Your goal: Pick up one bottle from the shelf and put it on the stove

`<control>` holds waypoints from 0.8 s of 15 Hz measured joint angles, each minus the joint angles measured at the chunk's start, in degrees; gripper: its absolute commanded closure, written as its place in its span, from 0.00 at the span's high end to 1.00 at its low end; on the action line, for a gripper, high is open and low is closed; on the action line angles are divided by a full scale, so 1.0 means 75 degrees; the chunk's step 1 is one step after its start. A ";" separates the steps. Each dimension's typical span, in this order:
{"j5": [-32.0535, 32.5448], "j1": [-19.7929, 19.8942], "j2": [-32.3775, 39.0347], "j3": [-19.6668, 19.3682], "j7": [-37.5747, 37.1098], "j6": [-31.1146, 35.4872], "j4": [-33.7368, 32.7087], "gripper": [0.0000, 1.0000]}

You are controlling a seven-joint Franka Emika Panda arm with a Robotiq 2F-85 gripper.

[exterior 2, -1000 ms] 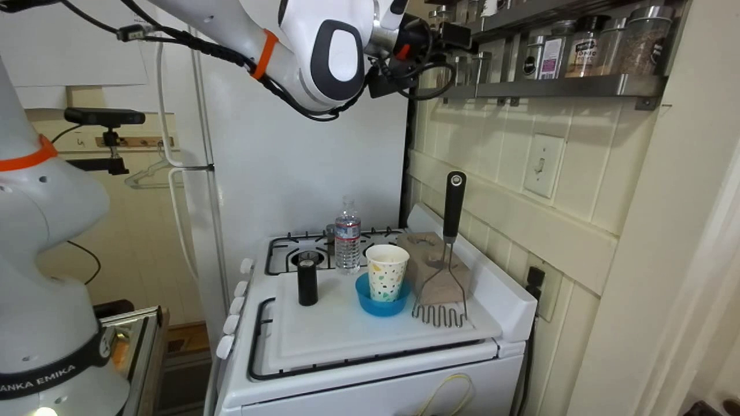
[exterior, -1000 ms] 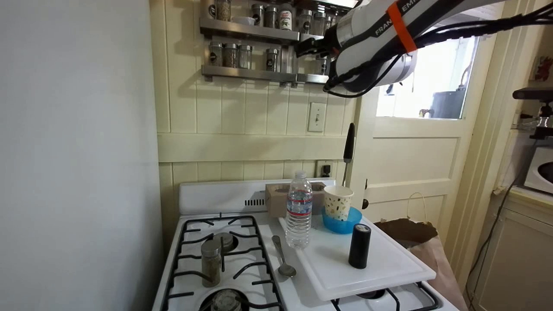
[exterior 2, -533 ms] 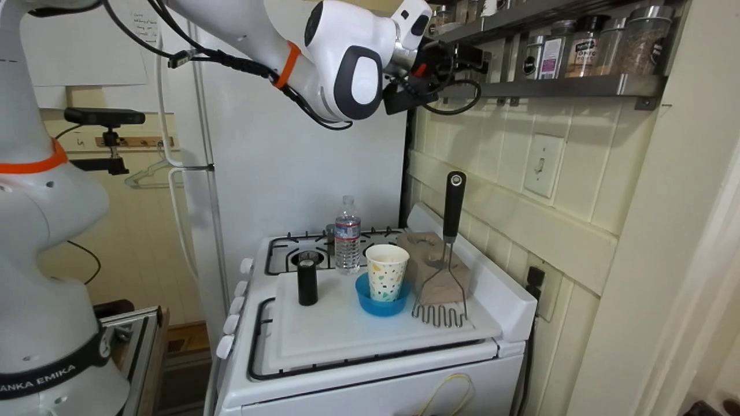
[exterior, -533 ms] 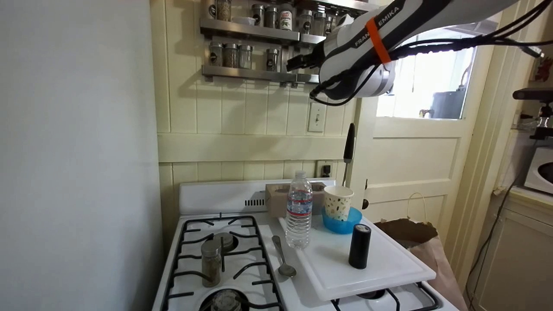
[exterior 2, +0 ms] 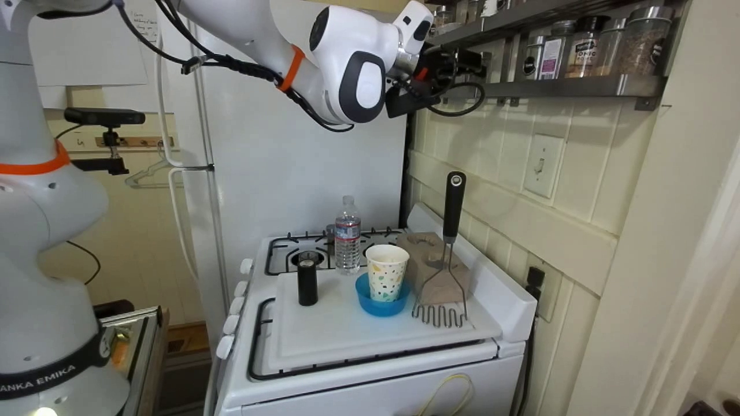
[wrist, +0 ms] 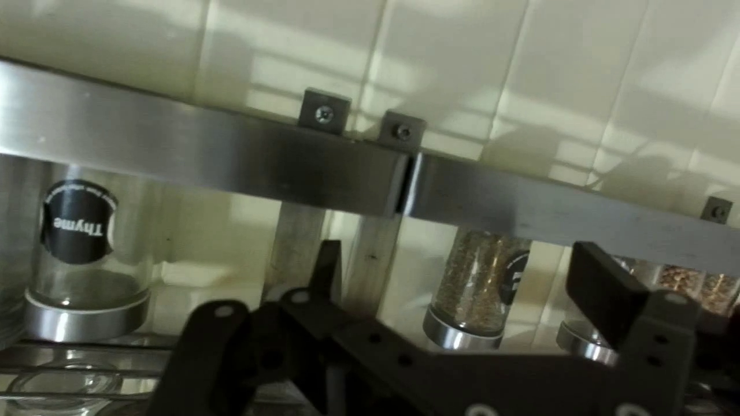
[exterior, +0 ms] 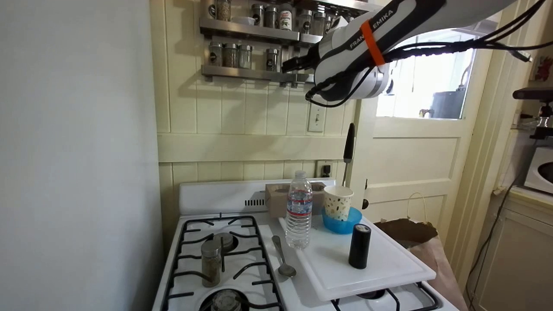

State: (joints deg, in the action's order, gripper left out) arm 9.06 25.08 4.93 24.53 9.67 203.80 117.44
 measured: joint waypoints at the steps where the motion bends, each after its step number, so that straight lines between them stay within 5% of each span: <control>1: 0.0000 -0.0045 0.0085 0.0025 0.0000 0.0000 -0.0052 1.00; 6: 0.0010 -0.1882 0.0536 -0.1627 -0.0003 0.0371 -0.0475 1.00; 12: -0.0126 -0.2555 0.0795 -0.2282 -0.0033 0.0603 -0.0893 1.00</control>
State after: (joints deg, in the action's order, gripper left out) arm 8.12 5.92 10.90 7.41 9.43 208.33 110.74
